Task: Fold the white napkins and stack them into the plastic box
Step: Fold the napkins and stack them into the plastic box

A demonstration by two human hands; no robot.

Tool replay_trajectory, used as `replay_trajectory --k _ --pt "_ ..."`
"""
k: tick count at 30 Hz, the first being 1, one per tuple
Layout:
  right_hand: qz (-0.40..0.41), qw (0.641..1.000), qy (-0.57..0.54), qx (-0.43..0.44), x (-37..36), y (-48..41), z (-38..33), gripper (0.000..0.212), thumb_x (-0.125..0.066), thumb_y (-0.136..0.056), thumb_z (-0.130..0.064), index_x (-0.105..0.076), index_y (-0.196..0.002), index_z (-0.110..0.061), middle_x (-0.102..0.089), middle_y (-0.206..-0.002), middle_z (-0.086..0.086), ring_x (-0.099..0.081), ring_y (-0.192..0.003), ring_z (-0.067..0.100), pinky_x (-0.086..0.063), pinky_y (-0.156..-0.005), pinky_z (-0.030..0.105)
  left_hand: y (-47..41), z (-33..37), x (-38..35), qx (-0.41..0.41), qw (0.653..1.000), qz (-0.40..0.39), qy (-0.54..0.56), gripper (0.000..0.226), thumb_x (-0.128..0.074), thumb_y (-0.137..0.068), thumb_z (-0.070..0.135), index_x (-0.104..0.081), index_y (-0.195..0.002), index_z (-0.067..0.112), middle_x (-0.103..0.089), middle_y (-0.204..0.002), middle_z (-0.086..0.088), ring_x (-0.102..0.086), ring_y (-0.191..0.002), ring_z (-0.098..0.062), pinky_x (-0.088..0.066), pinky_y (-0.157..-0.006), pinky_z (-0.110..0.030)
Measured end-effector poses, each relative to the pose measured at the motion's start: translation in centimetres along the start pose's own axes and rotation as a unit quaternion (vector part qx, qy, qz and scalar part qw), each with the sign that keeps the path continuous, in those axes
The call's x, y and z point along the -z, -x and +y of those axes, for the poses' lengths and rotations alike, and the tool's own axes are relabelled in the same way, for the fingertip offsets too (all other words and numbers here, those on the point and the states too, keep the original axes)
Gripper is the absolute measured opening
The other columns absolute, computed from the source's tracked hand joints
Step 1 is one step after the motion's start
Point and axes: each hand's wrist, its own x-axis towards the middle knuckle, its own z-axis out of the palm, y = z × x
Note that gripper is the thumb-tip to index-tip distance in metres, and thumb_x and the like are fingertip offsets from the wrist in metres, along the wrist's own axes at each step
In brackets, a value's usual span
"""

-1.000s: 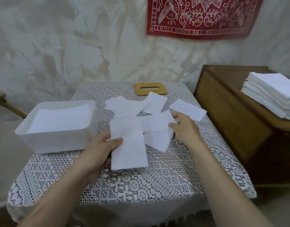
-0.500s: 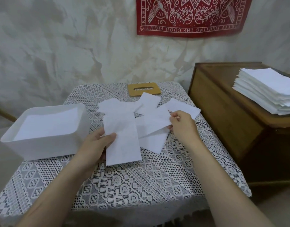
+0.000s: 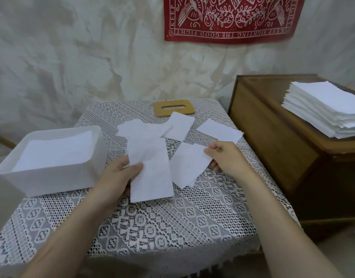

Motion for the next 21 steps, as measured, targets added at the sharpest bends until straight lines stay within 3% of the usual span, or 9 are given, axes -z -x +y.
replay_trajectory --k 5,9,12,14,15,18,21 --pt "-0.088 0.994 0.054 0.021 -0.1 0.9 -0.9 0.003 -0.073 -0.092 -0.025 -0.071 -0.094 -0.025 -0.065 -0.066 -0.002 -0.054 -0.052 0.009 -0.044 -0.052 0.026 0.1 -0.2 -0.3 0.005 1.0 -0.014 0.0 0.021 -0.057 -0.104 0.017 -0.07 -0.119 0.024 -0.08 -0.11 -0.001 -0.074 -0.106 -0.033 -0.052 -0.1 -0.065" --pt "-0.05 0.99 0.128 0.046 -1.2 1.0 -0.7 0.007 -0.062 -0.096 -0.023 -0.069 -0.097 -0.022 -0.07 -0.075 0.001 -0.062 -0.062 0.016 -0.052 -0.062 0.035 0.1 -0.2 -0.4 0.005 1.0 -0.017 0.002 0.021 -0.056 -0.105 0.016 -0.07 -0.119 0.024 -0.08 -0.11 -0.002 -0.074 -0.103 -0.032 -0.05 -0.101 -0.067" --pt "-0.024 0.998 0.032 0.057 -1.4 1.1 -1.3 0.02 -0.048 -0.103 -0.017 -0.068 -0.101 -0.02 -0.074 -0.09 0.015 -0.071 -0.071 0.026 -0.06 -0.064 0.041 0.1 -0.1 -0.4 0.009 1.0 -0.012 0.019 0.022 -0.057 -0.104 0.015 -0.071 -0.117 0.025 -0.08 -0.11 -0.002 -0.075 -0.103 -0.03 -0.053 -0.1 -0.064" --pt "-0.031 0.997 -0.032 0.06 -1.1 1.0 -1.4 0.028 -0.045 -0.104 -0.013 -0.072 -0.103 -0.021 -0.074 -0.105 0.019 -0.071 -0.094 0.037 -0.06 -0.079 0.052 0.2 -0.1 -0.4 0.011 0.999 -0.011 0.028 0.022 -0.057 -0.104 0.016 -0.072 -0.116 0.025 -0.08 -0.109 -0.001 -0.075 -0.102 -0.029 -0.055 -0.097 -0.061" --pt "-0.046 0.997 -0.039 0.053 -0.8 0.9 -1.3 0.031 -0.044 -0.103 -0.011 -0.073 -0.102 -0.021 -0.074 -0.108 0.017 -0.071 -0.1 0.036 -0.059 -0.085 0.051 0.2 0.0 -0.3 0.011 0.999 -0.011 0.028 0.022 -0.056 -0.104 0.016 -0.072 -0.116 0.025 -0.08 -0.109 -0.001 -0.075 -0.102 -0.029 -0.056 -0.096 -0.059" --pt "-0.106 0.994 0.009 0.015 -0.7 0.8 -0.7 0.024 -0.049 -0.101 -0.015 -0.072 -0.103 -0.014 -0.074 -0.108 0.018 -0.068 -0.086 0.022 -0.052 -0.071 0.032 0.4 0.1 -0.2 0.008 0.999 -0.014 0.028 0.021 -0.055 -0.105 0.018 -0.072 -0.116 0.024 -0.08 -0.107 0.0 -0.076 -0.1 -0.028 -0.059 -0.09 -0.053" --pt "-0.06 0.997 0.051 0.011 -1.4 0.4 -0.4 0.013 -0.06 -0.1 -0.026 -0.068 -0.103 -0.017 -0.072 -0.101 0.007 -0.069 -0.091 0.021 -0.053 -0.074 0.032 0.5 0.0 -0.2 0.008 0.999 -0.017 0.027 0.022 -0.055 -0.105 0.018 -0.071 -0.119 0.024 -0.08 -0.11 -0.001 -0.076 -0.102 -0.028 -0.058 -0.091 -0.053"
